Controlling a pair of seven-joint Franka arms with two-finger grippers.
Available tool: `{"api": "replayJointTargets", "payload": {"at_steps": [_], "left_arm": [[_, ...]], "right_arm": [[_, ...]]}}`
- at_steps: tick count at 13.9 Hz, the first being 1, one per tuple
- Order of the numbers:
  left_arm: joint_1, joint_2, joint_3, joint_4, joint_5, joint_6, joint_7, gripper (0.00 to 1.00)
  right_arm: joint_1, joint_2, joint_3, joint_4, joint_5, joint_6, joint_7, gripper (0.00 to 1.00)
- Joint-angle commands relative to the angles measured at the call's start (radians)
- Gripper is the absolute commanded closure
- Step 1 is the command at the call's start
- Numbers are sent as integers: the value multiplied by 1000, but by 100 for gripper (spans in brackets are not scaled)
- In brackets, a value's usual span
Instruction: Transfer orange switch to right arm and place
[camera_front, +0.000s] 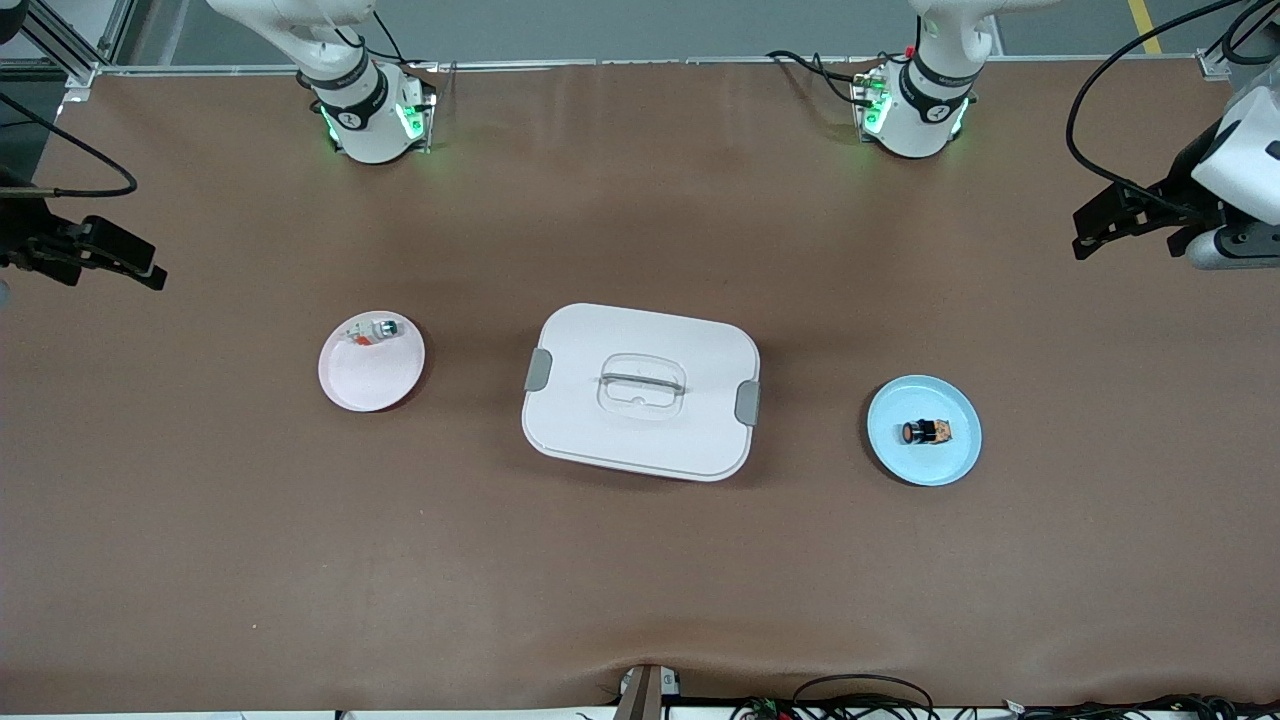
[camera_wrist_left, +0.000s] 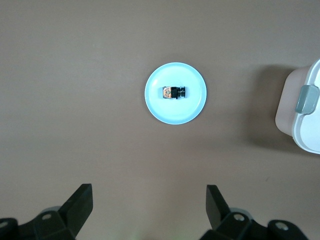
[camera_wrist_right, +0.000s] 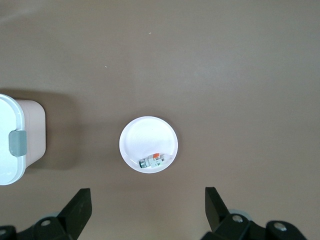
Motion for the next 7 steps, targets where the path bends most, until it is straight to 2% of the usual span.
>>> {"api": "replayJointTargets", "payload": {"at_steps": [1, 7], "left_arm": [[2, 6, 0, 21, 18, -18, 14, 0], [5, 32, 3, 21, 20, -18, 14, 0]], "right_arm": [[-8, -26, 2, -25, -8, 1, -13, 0], [-10, -26, 2, -21, -6, 7, -12, 0]]}}
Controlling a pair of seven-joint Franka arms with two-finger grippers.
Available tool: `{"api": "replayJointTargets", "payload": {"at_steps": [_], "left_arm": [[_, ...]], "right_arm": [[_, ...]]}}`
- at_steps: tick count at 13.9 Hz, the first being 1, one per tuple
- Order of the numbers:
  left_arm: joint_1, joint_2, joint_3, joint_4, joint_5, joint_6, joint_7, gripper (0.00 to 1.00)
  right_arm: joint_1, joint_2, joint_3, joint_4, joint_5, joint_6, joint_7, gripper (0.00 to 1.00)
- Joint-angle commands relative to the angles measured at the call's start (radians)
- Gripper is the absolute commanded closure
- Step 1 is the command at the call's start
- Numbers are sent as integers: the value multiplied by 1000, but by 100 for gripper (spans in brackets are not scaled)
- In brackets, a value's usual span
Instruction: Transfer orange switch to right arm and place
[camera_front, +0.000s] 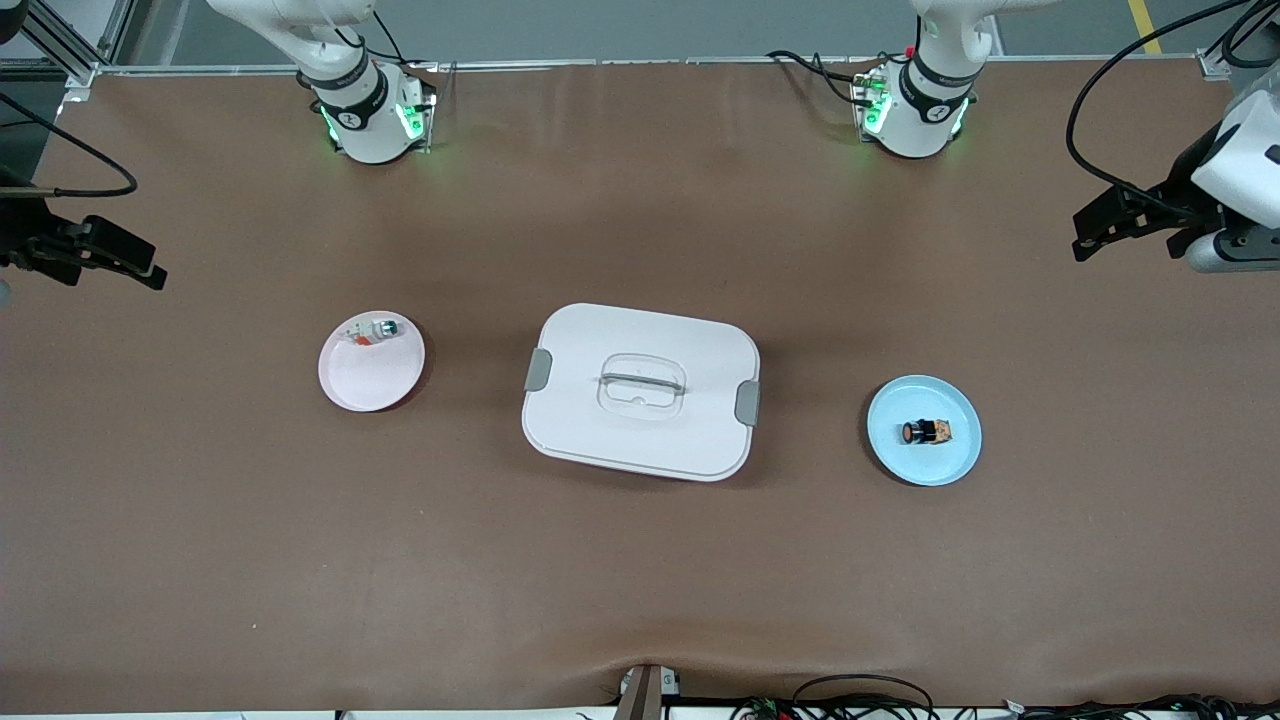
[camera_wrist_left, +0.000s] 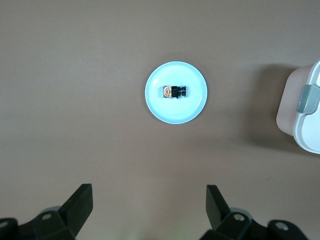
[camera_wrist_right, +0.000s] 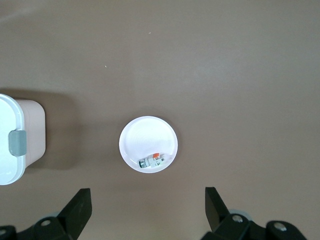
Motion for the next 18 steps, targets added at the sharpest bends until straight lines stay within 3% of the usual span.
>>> {"api": "replayJointTargets", "payload": {"at_steps": [1, 7, 13, 18], "left_arm": [[2, 29, 2, 20, 21, -16, 11, 0], [-9, 100, 2, -17, 21, 48, -9, 0], [-7, 74, -8, -238, 21, 264, -32, 0], [-6, 64, -8, -431, 21, 533, -35, 0]], "right_arm": [[-10, -25, 3, -18, -6, 7, -12, 0], [-11, -25, 3, -18, -6, 4, -12, 0], [-11, -25, 3, -16, -7, 5, -12, 0], [-11, -25, 3, -16, -7, 2, -12, 0]]}}
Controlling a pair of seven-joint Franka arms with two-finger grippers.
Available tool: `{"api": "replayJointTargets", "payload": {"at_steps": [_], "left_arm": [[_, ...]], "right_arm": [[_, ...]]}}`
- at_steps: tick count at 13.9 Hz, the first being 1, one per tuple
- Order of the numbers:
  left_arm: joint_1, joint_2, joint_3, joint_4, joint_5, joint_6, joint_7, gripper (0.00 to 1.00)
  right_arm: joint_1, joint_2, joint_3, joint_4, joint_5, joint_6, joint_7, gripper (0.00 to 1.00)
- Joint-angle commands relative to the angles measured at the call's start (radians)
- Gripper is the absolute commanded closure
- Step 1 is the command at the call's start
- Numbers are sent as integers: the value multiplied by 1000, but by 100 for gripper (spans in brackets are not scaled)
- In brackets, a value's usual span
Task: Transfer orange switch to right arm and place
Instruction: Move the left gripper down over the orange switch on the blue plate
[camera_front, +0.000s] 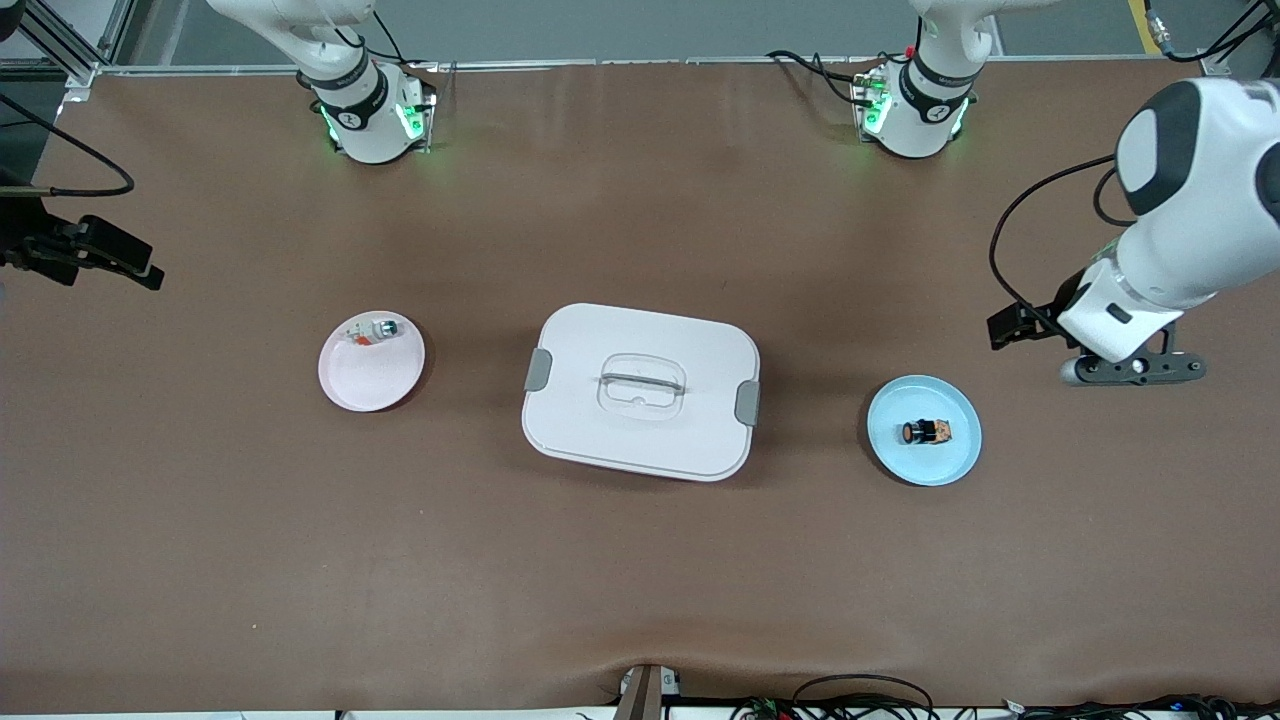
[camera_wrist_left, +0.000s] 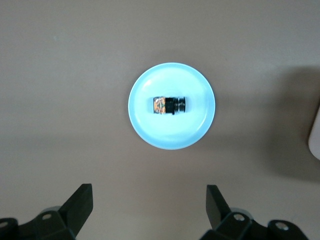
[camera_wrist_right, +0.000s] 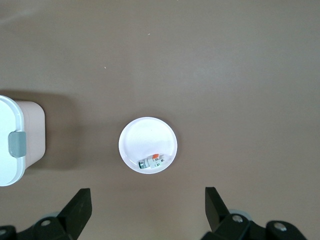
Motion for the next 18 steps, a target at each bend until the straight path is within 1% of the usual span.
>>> {"api": "replayJointTargets", "payload": {"at_steps": [1, 3, 4, 6, 10, 13, 18], "left_arm": [[0, -33, -3, -129, 20, 156, -16, 0], [0, -7, -3, -196, 20, 294, -16, 0], [-2, 13, -3, -210, 20, 338, -17, 0], [0, 71, -3, -204, 20, 381, -19, 0], [0, 191, -1, -201, 19, 534, -20, 0], [1, 271, 2, -183, 19, 612, -19, 0], [0, 354, 3, -177, 20, 701, -14, 0]], "right_arm": [[-11, -23, 5, -16, -7, 0, -12, 0], [-11, -23, 5, -18, -7, 0, -12, 0], [-11, -23, 5, -21, -7, 0, -12, 0], [-11, -23, 5, -24, -7, -1, -12, 0], [-11, -23, 5, -25, -7, -4, -12, 0], [-11, -23, 5, -25, -6, -30, -10, 0], [-11, -23, 5, -25, -7, -41, -1, 0]]}}
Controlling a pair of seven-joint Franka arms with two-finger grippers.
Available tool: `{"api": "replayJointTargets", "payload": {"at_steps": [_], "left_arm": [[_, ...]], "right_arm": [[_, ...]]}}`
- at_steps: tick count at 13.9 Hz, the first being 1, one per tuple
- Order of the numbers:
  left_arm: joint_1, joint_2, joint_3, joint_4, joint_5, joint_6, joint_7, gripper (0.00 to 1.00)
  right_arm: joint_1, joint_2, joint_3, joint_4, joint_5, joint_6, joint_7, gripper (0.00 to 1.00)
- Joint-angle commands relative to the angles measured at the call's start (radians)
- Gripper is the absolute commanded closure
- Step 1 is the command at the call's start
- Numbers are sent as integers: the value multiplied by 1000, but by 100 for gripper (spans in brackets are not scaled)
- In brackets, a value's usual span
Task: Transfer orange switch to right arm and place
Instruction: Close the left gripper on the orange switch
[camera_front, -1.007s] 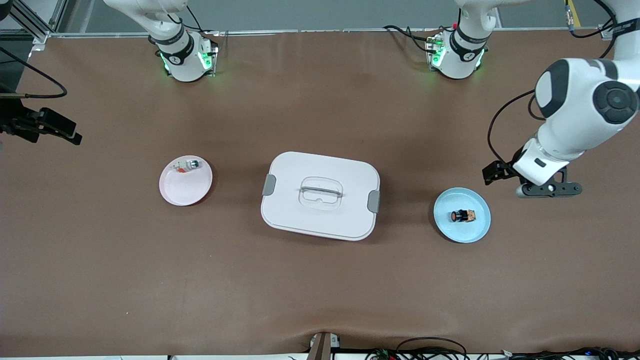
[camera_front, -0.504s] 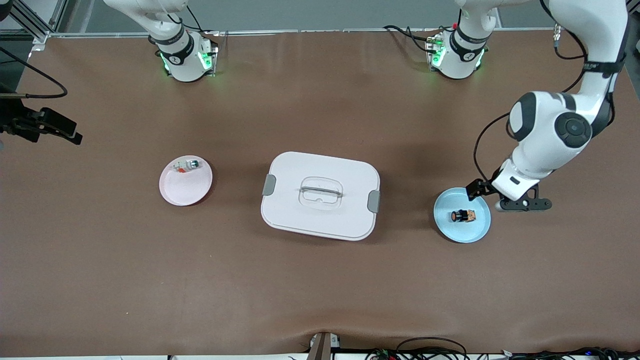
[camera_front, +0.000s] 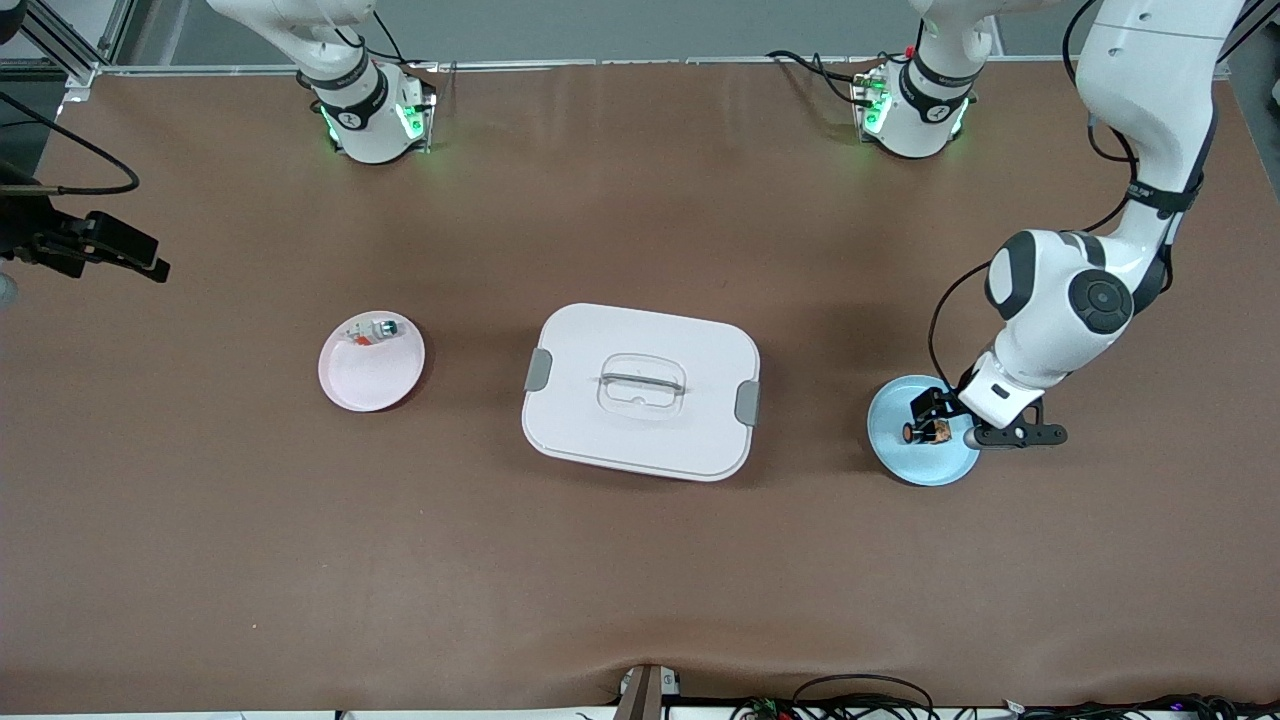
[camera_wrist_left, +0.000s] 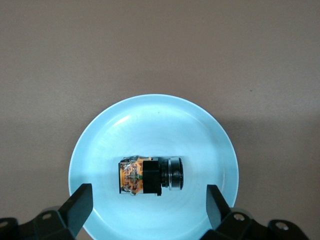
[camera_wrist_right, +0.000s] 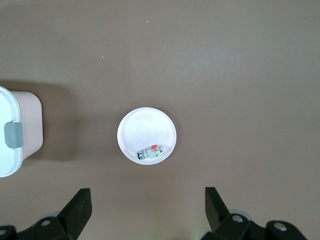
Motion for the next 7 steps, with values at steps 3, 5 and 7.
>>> {"api": "replayJointTargets", "payload": {"at_steps": [3, 5, 7], "left_arm": [[-3, 70, 3, 22, 20, 70, -14, 0], [-1, 95, 6, 22, 20, 94, -14, 0], [-1, 110, 8, 22, 20, 111, -12, 0]], "right_arm": [[-11, -23, 6, -21, -7, -2, -1, 0], [-11, -23, 4, -21, -7, -2, -1, 0], [-12, -23, 4, -21, -7, -2, -1, 0]]}}
